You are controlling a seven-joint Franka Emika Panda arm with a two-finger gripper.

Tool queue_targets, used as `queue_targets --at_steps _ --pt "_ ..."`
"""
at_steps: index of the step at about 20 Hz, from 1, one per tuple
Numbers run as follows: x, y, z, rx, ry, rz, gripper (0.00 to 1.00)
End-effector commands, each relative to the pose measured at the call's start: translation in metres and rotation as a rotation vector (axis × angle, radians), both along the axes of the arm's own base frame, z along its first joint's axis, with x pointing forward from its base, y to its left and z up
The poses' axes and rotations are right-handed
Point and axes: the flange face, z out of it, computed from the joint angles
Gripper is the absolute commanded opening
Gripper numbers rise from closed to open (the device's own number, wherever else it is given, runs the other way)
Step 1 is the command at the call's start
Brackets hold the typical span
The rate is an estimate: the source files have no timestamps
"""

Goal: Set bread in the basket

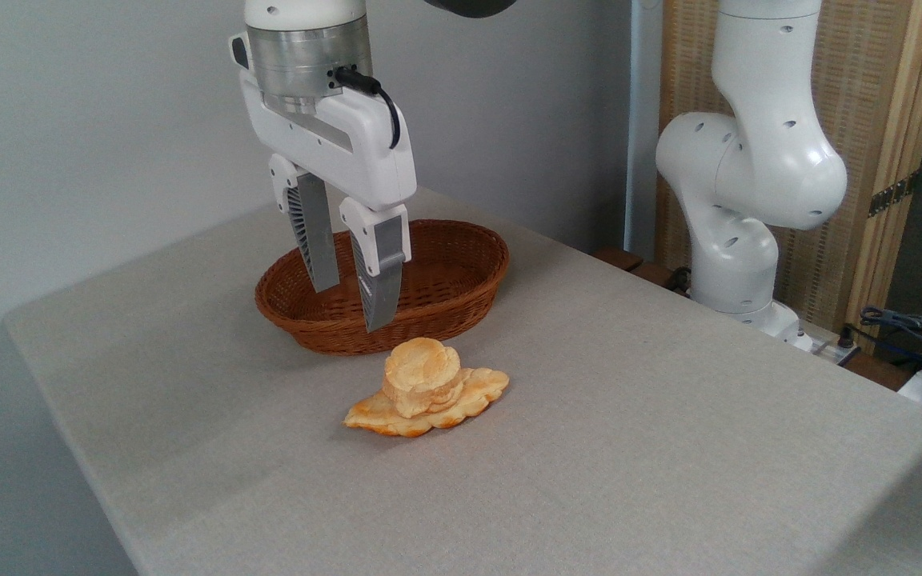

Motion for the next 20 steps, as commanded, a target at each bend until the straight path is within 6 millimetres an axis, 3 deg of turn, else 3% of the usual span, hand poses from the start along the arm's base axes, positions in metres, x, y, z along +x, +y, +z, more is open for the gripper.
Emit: queue_targets --at_steps 1,20 --pt "-0.0016 0.0007 0.0054 -0.015 0.014 -0.009 1.00" --pt "-0.0065 -0.0018 0.0030 -0.013 0.049 -0.016 1.00"
